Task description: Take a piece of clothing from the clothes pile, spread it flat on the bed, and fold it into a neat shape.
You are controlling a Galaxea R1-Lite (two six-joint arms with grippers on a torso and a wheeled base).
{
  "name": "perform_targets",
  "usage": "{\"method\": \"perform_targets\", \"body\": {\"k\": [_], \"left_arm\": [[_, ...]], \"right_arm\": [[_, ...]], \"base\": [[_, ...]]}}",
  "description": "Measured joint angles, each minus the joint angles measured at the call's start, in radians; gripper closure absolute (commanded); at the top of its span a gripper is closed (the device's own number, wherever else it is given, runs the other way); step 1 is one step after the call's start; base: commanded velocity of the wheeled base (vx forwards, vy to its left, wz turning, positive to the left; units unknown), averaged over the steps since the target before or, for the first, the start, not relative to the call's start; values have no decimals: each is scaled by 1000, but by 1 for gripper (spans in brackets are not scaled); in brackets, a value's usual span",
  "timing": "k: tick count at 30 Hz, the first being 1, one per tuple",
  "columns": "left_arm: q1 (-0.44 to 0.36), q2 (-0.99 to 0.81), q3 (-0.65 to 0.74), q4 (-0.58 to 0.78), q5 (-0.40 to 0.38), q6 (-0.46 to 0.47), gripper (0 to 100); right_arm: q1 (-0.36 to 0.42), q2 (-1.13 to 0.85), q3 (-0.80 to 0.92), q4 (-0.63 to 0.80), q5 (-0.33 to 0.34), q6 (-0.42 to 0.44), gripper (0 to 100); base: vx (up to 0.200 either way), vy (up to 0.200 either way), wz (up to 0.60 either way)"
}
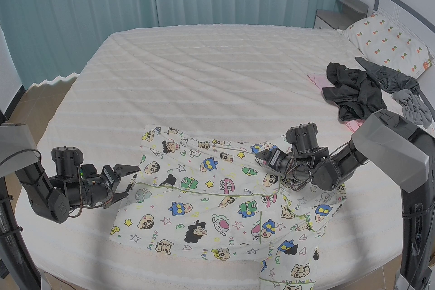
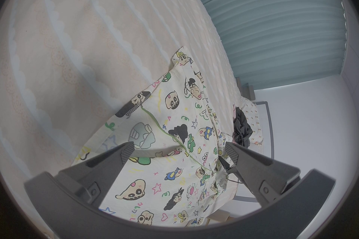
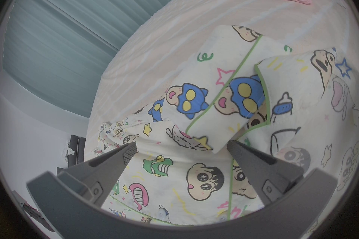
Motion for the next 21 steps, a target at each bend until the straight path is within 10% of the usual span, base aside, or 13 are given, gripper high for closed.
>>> {"method": "perform_targets", "body": {"k": [6, 7, 21], "left_arm": [[0, 1, -1, 0, 0, 0, 0], [0, 1, 0, 0, 0, 0, 0], [0, 2, -1, 0, 0, 0, 0]], "right_arm": [[-2, 11, -11, 6, -1, 1, 0], [-3, 14, -17, 3, 0, 1, 100], [-5, 24, -92, 0, -3, -1, 100]], "base": [[0, 0, 0], [0, 0, 0], [0, 0, 0]]}}
